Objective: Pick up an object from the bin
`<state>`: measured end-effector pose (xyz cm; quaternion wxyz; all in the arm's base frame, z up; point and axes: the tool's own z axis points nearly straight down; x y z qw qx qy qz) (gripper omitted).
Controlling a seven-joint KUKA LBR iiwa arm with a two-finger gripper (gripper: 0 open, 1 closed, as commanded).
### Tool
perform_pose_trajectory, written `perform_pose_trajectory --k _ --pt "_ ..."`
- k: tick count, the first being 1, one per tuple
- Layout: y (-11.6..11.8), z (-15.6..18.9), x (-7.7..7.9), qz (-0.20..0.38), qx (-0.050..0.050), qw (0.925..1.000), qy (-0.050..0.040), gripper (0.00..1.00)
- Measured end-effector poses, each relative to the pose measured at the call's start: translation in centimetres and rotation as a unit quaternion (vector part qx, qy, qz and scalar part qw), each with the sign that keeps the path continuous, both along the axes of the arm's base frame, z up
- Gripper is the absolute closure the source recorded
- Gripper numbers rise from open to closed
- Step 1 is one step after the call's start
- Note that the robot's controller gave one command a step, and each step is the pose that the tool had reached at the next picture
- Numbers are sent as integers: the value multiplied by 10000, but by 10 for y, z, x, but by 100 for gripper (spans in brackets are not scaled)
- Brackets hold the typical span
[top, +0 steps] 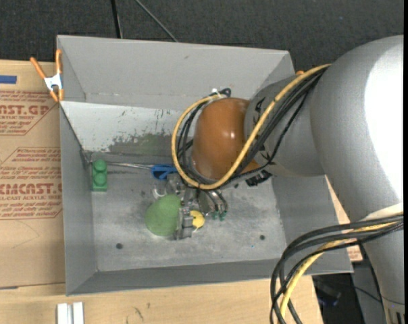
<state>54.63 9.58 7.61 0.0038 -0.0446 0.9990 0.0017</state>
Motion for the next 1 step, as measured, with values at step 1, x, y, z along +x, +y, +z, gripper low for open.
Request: perform_pose_trajectory --k 1 --pt "-5 148 -16 1628 -22 9867 -11 100"
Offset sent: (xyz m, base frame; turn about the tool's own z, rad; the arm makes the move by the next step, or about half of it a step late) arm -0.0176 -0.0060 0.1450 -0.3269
